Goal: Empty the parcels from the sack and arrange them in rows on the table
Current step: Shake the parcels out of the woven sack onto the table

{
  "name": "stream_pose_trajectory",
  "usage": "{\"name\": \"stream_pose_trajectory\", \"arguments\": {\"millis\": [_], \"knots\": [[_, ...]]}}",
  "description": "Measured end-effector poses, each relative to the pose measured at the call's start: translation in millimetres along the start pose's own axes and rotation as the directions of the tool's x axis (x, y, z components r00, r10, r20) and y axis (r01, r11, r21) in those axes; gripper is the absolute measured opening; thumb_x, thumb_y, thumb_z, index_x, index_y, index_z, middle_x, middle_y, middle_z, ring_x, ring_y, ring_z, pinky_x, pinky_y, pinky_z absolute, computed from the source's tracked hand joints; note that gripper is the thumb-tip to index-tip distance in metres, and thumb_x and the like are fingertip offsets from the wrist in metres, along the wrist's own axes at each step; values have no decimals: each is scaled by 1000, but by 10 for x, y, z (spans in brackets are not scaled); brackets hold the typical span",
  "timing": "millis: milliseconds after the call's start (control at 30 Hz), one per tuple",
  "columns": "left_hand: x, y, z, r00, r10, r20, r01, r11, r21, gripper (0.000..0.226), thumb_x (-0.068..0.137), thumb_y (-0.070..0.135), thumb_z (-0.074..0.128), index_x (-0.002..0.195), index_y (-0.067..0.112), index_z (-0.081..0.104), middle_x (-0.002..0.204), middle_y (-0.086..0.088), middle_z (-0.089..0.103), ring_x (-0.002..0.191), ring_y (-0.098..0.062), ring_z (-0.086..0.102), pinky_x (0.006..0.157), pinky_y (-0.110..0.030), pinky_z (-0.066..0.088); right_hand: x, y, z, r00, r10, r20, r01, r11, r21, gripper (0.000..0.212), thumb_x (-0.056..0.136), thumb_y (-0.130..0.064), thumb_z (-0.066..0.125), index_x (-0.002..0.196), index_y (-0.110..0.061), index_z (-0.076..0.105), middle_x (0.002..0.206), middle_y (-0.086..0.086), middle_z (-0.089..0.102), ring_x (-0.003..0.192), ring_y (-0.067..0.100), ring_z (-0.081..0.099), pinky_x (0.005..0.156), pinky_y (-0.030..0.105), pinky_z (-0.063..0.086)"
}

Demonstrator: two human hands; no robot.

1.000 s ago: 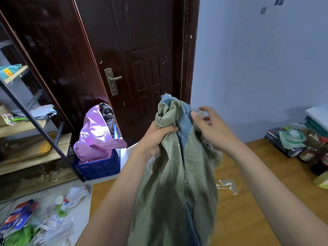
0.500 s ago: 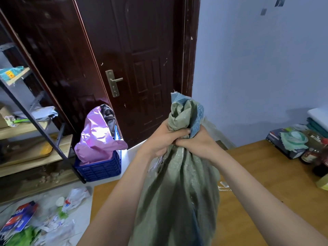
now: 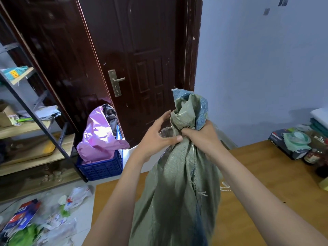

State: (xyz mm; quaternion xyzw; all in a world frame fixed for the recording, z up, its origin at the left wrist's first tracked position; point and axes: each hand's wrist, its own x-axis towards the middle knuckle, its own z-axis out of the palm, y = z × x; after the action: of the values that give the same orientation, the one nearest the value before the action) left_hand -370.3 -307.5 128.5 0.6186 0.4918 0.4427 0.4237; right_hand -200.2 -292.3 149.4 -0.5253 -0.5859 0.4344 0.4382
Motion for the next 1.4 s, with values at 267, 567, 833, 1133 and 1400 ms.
{"name": "stream_pose_trajectory", "arguments": {"millis": [267, 567, 833, 1133, 1400], "knots": [[-120, -6, 303, 964, -93, 248, 118, 989, -86, 105, 66, 17, 90, 144, 35, 22, 140, 13, 48, 125, 2, 52, 101, -24, 47, -89, -166, -22, 993, -70, -99, 77, 995, 65, 12, 70, -7, 68, 75, -18, 66, 64, -8, 69, 65, 9, 69, 60, 27, 56], [-58, 262, 383, 983, -5, 182, 32, 988, -148, 45, 72, -15, 76, 102, 17, 64, 92, 7, 74, 93, -7, 69, 82, -20, 54, -115, -510, -50, 980, -180, -88, 187, 980, 68, 9, 68, -14, 69, 75, -18, 65, 65, -7, 68, 64, 9, 66, 61, 26, 55], [-37, 339, 377, 987, 22, 161, 15, 974, -225, 43, 66, -4, 76, 106, 8, 63, 93, 1, 73, 92, -13, 69, 81, -25, 55, -150, -674, -98, 978, -202, -60, 203, 979, 16, 10, 68, -16, 69, 71, -18, 60, 60, -9, 62, 59, 7, 61, 59, 26, 52], [0, 487, 249, 975, 103, 198, -58, 974, -218, 48, 69, -3, 80, 107, 20, 62, 96, 12, 74, 99, -5, 67, 86, -21, 52, -213, -929, -173, 948, -312, -68, 293, 934, -203, 14, 71, -28, 72, 80, -23, 62, 68, -18, 64, 63, -9, 59, 52, 10, 42], [-19, 318, 201, 988, 38, 148, -6, 978, -211, 55, 68, 11, 84, 116, 26, 62, 114, 2, 71, 113, -16, 65, 97, -32, 50, -100, -672, -184, 968, -238, 82, 248, 955, -162, 74, 64, -63, 77, 129, -35, 54, 115, -21, 66, 107, -1, 62, 95, 33, 53]]}}
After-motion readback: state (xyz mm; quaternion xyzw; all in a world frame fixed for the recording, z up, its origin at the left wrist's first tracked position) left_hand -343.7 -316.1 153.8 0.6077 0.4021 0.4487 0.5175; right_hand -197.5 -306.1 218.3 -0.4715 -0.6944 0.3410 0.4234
